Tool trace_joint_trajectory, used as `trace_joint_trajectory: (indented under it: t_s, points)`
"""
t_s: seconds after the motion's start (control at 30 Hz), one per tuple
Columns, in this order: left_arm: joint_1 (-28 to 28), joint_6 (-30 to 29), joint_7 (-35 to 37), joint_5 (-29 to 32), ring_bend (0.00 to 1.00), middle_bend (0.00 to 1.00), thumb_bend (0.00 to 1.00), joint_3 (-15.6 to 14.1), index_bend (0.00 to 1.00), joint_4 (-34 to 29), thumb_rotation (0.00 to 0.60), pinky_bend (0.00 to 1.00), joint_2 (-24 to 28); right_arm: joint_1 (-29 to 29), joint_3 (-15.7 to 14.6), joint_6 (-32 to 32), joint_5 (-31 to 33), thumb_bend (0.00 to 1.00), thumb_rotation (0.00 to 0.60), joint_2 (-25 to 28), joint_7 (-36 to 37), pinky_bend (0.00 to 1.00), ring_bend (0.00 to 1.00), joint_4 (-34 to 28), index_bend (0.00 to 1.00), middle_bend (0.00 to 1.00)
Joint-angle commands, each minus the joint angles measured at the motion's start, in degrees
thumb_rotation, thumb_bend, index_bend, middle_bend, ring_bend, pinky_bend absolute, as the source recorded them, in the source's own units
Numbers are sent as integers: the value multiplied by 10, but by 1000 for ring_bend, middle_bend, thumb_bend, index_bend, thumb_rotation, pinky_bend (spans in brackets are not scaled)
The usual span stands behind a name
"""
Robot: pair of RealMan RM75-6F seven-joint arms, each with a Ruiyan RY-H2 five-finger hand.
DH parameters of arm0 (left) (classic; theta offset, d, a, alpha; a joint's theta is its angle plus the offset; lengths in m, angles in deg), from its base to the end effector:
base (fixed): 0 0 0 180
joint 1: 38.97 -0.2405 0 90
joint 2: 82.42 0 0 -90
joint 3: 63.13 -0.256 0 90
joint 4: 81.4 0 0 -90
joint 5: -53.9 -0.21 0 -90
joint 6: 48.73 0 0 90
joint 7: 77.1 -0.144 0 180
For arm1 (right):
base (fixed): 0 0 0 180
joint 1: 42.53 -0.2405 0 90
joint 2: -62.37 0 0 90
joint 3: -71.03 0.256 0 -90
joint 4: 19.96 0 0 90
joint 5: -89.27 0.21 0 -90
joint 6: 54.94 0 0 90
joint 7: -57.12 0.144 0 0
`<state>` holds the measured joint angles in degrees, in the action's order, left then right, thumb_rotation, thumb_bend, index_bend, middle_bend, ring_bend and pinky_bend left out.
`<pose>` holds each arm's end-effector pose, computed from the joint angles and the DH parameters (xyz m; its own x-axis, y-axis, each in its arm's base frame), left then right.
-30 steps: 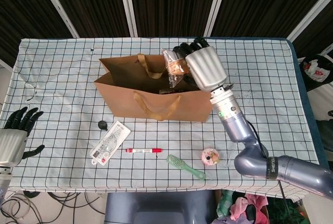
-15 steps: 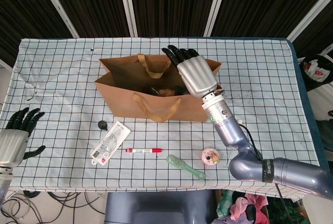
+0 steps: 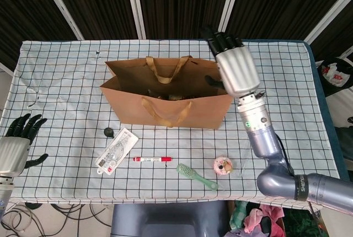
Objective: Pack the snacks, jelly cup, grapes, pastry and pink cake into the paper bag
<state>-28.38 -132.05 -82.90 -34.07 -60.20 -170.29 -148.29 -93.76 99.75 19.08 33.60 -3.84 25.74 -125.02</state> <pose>-0.2978 0.2127 0.1492 0.5149 -0.0264 0.8569 0.8483 -0.1285 -0.5137 -0.0207 -0.3864 0.1886 0.3019 0.3603 0.8826 -0.8444 -0.3286 0.4230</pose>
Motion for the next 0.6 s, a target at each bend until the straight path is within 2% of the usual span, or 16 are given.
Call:
trace_joint_trajectory:
  t_s: [0.03, 0.17, 0.27, 0.47, 0.6]
  points:
    - [1, 2, -1, -1, 7, 85, 92, -1, 145, -1, 600, 91, -1, 74, -6, 67, -8, 138, 600, 58, -7, 234, 195, -20, 76, 106]
    - [2, 5, -1, -1, 7, 85, 93, -2, 145, -1, 600, 91, 0, 124, -29, 72, 33, 150, 600, 96, -13, 234, 198, -21, 76, 114]
    - [2, 4, -3, 0, 7, 85, 93, -1, 145, -1, 600, 91, -1, 162, -69, 46, 54, 150, 600, 129, -21, 233, 198, -15, 75, 115]
    - [3, 6, -5, 3, 7, 85, 93, 0, 145, 0, 600, 91, -3, 199, -125, -62, 103, 154, 600, 190, -5, 233, 198, -55, 75, 116]
    - [3, 6, -8, 3, 7, 85, 93, 0, 145, 0, 600, 91, -4, 203, -157, -127, 97, 155, 600, 224, -9, 229, 198, -85, 75, 115]
